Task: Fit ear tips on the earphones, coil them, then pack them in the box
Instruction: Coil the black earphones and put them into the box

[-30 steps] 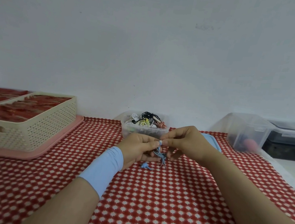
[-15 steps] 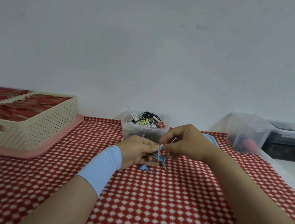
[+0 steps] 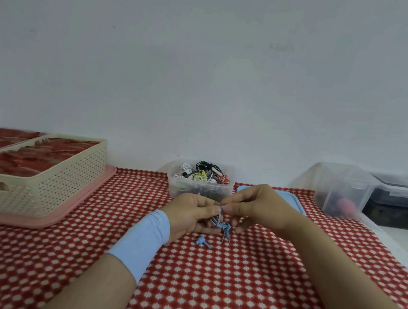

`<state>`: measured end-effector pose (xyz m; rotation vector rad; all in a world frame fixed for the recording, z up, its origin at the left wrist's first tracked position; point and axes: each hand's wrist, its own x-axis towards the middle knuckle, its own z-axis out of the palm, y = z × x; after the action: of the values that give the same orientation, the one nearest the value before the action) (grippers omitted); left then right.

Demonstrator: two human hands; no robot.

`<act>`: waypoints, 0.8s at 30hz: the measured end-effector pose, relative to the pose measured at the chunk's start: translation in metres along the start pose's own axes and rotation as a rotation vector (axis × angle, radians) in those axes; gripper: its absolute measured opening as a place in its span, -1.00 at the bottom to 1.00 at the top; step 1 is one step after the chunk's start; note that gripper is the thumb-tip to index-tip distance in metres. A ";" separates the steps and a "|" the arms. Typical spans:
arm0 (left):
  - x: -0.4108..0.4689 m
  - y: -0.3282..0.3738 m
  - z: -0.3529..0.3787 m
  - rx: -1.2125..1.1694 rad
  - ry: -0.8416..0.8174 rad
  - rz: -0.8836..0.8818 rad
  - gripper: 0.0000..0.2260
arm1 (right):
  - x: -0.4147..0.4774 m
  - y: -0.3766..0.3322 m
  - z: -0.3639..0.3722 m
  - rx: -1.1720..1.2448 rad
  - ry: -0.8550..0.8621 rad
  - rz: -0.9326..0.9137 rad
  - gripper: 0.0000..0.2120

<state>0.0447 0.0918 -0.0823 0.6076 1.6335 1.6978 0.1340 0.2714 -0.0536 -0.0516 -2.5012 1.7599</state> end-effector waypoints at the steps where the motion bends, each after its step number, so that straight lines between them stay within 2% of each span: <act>1: 0.000 0.001 0.001 0.001 -0.001 0.009 -0.89 | -0.001 0.000 -0.002 0.010 -0.010 0.007 -0.90; 8: -0.003 0.003 0.003 0.135 0.013 0.070 -0.92 | -0.004 0.002 -0.003 0.080 -0.044 0.088 -0.92; 14: -0.002 0.003 0.000 0.353 0.085 0.127 -0.94 | -0.002 0.000 0.002 -0.004 -0.018 0.103 -0.95; 19: 0.002 0.000 0.001 0.349 0.166 0.149 -0.95 | 0.001 0.002 0.007 -0.015 0.076 0.084 -0.94; 24: -0.001 0.006 0.005 0.304 0.221 0.179 -0.92 | 0.001 0.002 0.003 0.062 0.079 0.086 -0.88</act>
<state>0.0478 0.0947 -0.0762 0.7519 2.0725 1.7038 0.1330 0.2690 -0.0570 -0.2233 -2.4224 1.8273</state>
